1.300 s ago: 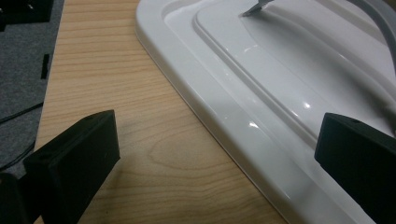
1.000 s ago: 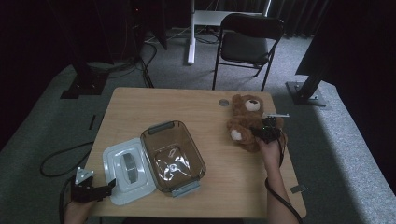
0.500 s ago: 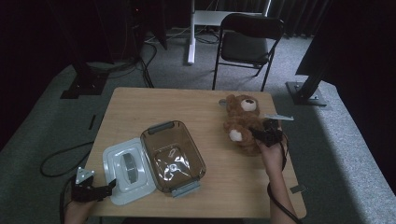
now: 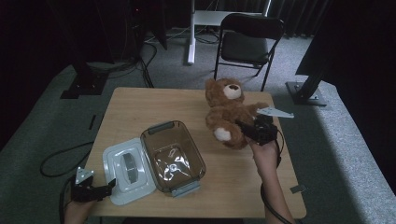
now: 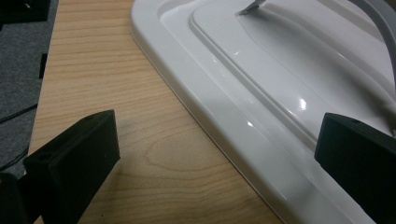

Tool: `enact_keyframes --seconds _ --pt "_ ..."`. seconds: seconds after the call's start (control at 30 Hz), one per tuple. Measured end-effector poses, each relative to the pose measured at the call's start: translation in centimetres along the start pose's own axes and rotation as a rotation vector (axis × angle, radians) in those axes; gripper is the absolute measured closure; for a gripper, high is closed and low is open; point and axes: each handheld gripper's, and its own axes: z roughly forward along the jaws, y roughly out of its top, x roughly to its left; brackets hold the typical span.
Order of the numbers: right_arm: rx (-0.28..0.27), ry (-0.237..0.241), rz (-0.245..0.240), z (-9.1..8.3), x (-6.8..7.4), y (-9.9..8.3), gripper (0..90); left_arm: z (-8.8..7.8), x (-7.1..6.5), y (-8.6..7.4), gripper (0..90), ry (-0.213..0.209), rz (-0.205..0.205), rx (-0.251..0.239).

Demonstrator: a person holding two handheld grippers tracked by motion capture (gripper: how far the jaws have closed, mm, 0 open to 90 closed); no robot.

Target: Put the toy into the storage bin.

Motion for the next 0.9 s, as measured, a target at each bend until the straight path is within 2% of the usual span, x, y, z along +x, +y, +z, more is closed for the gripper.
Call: enact_keyframes --seconds 0.1,0.2,0.4,0.5,0.67,0.77,0.87,0.9 --pt "-0.038 0.048 -0.03 -0.8 2.4 0.9 62.9 0.0 0.0 0.0 0.7 0.001 0.002 0.004" --pt "-0.073 0.122 -0.056 -1.3 5.0 1.6 62.9 0.0 -0.2 0.0 0.8 0.009 0.014 0.004" --pt "-0.096 0.218 -0.125 -1.2 9.8 2.0 62.8 0.0 -0.2 0.0 0.8 0.011 0.015 0.003" --pt "-0.074 0.278 -0.151 -0.3 11.9 1.6 62.7 0.0 -0.2 0.0 0.8 0.012 0.013 0.002" --pt "-0.021 0.326 -0.175 2.0 14.5 0.1 62.7 -0.1 -0.2 0.1 0.8 0.015 0.011 -0.002" --pt "0.05 0.342 -0.19 3.8 15.5 -1.5 62.7 -0.2 -0.1 0.1 0.8 0.018 0.009 -0.007" --pt "0.123 0.329 -0.216 5.4 15.9 -3.2 62.6 -0.2 -0.1 0.1 0.8 0.018 0.003 -0.013" --pt "0.132 0.323 -0.215 5.7 15.7 -3.7 62.6 -0.2 -0.1 0.1 0.8 0.017 0.004 -0.015"
